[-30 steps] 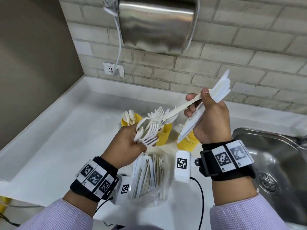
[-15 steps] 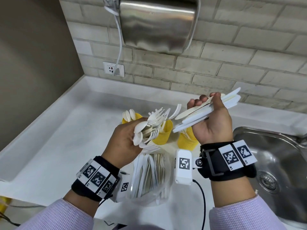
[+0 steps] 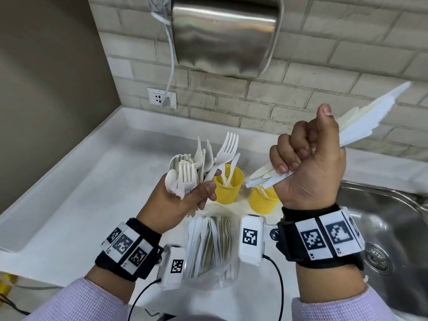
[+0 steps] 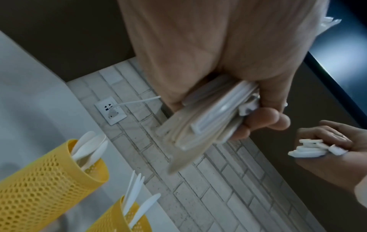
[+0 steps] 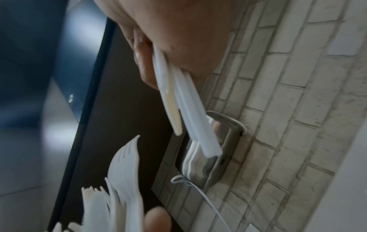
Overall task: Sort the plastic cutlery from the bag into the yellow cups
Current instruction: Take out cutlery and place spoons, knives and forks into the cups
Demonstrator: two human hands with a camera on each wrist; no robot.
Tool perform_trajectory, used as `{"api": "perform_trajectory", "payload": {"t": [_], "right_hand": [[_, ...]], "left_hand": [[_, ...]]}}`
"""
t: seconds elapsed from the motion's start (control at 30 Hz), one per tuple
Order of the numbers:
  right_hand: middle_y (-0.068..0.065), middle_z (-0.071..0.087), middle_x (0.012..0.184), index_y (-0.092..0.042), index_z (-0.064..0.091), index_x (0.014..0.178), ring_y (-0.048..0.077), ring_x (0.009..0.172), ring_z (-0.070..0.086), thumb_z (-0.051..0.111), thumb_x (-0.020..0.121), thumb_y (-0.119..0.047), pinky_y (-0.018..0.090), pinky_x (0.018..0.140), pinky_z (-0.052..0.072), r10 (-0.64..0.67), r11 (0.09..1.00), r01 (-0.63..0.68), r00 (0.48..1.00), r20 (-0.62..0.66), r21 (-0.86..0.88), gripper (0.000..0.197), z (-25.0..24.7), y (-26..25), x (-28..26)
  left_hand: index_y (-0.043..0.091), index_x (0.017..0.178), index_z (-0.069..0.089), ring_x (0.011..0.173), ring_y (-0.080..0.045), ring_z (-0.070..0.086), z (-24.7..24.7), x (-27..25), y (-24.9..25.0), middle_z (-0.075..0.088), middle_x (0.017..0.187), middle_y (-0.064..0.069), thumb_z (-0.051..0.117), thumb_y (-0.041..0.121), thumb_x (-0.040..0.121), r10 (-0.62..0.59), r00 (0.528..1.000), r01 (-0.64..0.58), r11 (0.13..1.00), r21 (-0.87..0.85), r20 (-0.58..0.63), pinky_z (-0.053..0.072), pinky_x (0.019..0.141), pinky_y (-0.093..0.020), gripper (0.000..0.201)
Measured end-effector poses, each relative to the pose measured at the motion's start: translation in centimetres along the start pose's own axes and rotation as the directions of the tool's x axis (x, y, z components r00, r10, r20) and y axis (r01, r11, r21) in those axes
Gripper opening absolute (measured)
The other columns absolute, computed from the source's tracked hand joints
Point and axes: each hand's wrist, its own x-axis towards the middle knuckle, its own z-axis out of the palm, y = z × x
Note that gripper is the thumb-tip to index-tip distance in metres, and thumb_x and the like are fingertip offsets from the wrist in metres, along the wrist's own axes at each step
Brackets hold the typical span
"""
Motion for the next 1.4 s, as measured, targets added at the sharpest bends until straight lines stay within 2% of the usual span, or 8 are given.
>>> {"api": "perform_trajectory", "payload": {"t": [0.13,0.3,0.63,0.93,1.07,1.13,1.23,1.4], "right_hand": [[-0.002,0.02,0.045,-0.019,0.031,0.058,0.01,0.031,0.02,0.049,0.102,-0.025,0.015,0.038,0.022,0.001,1.0,-0.001,1.0,-0.006,-0.017,0.048,0.6,-0.1,-0.5],[0.001,0.023,0.042,-0.017,0.032,0.057,0.015,0.029,0.022,0.046,0.104,-0.027,0.018,0.039,0.026,-0.014,0.998,0.011,0.999,-0.032,-0.063,0.05,0.8,-0.1,-0.9],[0.004,0.018,0.045,-0.016,0.03,0.056,0.016,0.033,0.019,0.05,0.1,-0.026,0.02,0.041,0.024,-0.07,0.988,0.074,0.997,0.033,-0.136,0.05,0.7,0.7,-1.2],[-0.003,0.03,0.042,-0.019,0.035,0.058,0.019,0.033,0.027,0.061,0.093,-0.027,0.024,0.044,0.03,-0.136,0.925,0.198,0.97,0.203,-0.325,0.044,2.3,2.4,-2.0],[-0.005,0.036,0.045,-0.027,0.043,0.058,0.02,0.037,0.031,0.062,0.095,-0.029,0.03,0.046,0.032,-0.111,0.865,0.204,0.969,0.223,-0.458,0.042,1.6,3.2,-2.1],[0.0,0.041,0.049,-0.019,0.051,0.061,0.021,0.043,0.036,0.065,0.095,-0.03,0.032,0.05,0.034,-0.087,0.781,0.202,0.972,0.218,-0.591,0.038,1.2,3.2,-1.8],[-0.002,0.059,0.059,-0.014,0.073,0.086,0.014,0.051,0.05,0.07,0.095,-0.018,0.025,0.054,0.042,0.03,0.589,0.194,0.965,0.261,-0.785,0.01,0.8,2.9,-1.3],[-0.016,0.053,0.05,-0.029,0.076,0.107,0.007,0.044,0.045,0.073,0.093,-0.021,0.017,0.053,0.038,0.261,0.395,0.247,0.893,0.366,-0.885,0.017,0.2,2.6,-0.9]], "left_hand": [[0.018,0.101,0.077,0.058,-0.024,0.059,0.0,-0.1,0.0,0.07,0.075,-0.007,0.069,0.022,0.094,-0.014,0.999,0.021,0.986,-0.166,0.047,0.051,0.059,-0.026,0.011],[0.017,0.093,0.075,0.061,-0.025,0.067,0.4,0.0,0.0,0.073,0.079,-0.01,0.063,0.019,0.095,-0.04,0.995,0.062,0.965,-0.253,0.092,0.055,0.061,-0.027,0.013],[0.005,0.111,0.067,0.088,-0.035,0.075,1.0,0.0,0.4,0.076,0.108,-0.021,0.058,0.019,0.101,-0.2,0.974,0.225,0.909,-0.351,0.107,0.06,0.069,-0.033,0.02],[0.004,0.09,0.059,0.113,-0.039,0.071,1.2,0.6,1.3,0.068,0.123,-0.031,0.047,0.014,0.098,-0.453,0.85,0.491,0.494,-0.718,0.269,0.063,0.083,-0.035,0.017],[0.008,0.091,0.066,0.105,-0.039,0.073,0.8,0.4,0.9,0.065,0.131,-0.029,0.057,0.012,0.094,-0.413,0.845,0.527,0.538,-0.658,0.339,0.063,0.077,-0.037,0.01],[0.011,0.091,0.07,0.083,-0.032,0.077,0.5,0.2,0.7,0.067,0.13,-0.027,0.06,0.015,0.09,-0.426,0.847,0.527,0.602,-0.6,0.317,0.062,0.064,-0.032,0.011],[0.013,0.089,0.075,0.042,-0.018,0.059,0.2,-0.1,0.7,0.076,0.104,-0.022,0.072,0.017,0.079,-0.423,0.867,0.495,0.659,-0.566,0.265,0.047,0.043,-0.022,0.01],[0.013,0.094,0.076,0.035,-0.011,0.044,-0.4,-0.3,0.3,0.071,0.078,-0.015,0.073,0.021,0.076,-0.388,0.876,0.481,0.67,-0.565,0.286,0.039,0.041,-0.019,0.02]]}}
